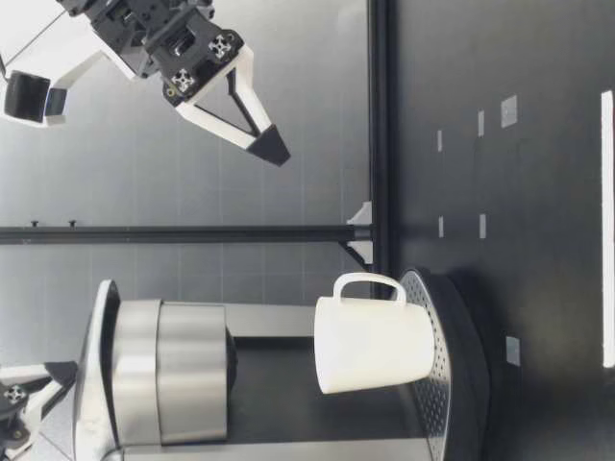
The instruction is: Place the coffee capsule inside the capsule container, then place the cup onto the center of the cup tray.
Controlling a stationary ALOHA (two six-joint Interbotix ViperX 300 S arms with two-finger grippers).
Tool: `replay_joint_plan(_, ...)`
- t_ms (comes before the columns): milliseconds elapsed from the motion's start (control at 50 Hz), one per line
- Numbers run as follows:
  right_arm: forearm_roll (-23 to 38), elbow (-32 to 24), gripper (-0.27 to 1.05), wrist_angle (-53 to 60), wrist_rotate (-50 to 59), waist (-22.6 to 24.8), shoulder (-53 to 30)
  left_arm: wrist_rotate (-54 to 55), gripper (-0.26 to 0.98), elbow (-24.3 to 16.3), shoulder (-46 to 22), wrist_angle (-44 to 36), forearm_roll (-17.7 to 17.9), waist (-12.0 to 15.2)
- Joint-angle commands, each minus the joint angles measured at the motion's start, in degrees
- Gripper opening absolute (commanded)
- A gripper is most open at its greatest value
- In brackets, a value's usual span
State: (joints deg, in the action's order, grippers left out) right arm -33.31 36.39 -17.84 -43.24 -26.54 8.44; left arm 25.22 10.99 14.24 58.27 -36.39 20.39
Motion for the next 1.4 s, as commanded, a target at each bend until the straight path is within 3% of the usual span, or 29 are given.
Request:
replay_joint_plan(0,-0.1,-0.7,0.62,0.5,0.0,-0.3,0.6,0.2,0.11,0.4,-0.3,1.5,1.4,0.6)
replay_joint_plan(220,-0.1,-0.7,0.62,1.1,0.0,-0.3,0.5,-0.1,0.11,1.7,-0.4,1.6,3.6,0.8)
replay_joint_plan(680,-0.3,-0.7,0.62,1.1,0.2,0.7,0.5,-0.3,0.11,-1.9,2.5,-6.2,0.9,0.8)
replay_joint_plan(940,-0.3,-0.7,0.62,1.9,0.1,0.7,0.4,-0.9,0.11,-2.1,1.4,-6.4,1.2,-2.1)
replay_joint_plan(1380,-0.3,-0.7,0.62,2.2,0.1,0.7,0.4,-1.0,0.11,-1.8,0.4,-4.5,1.3,-2.5)
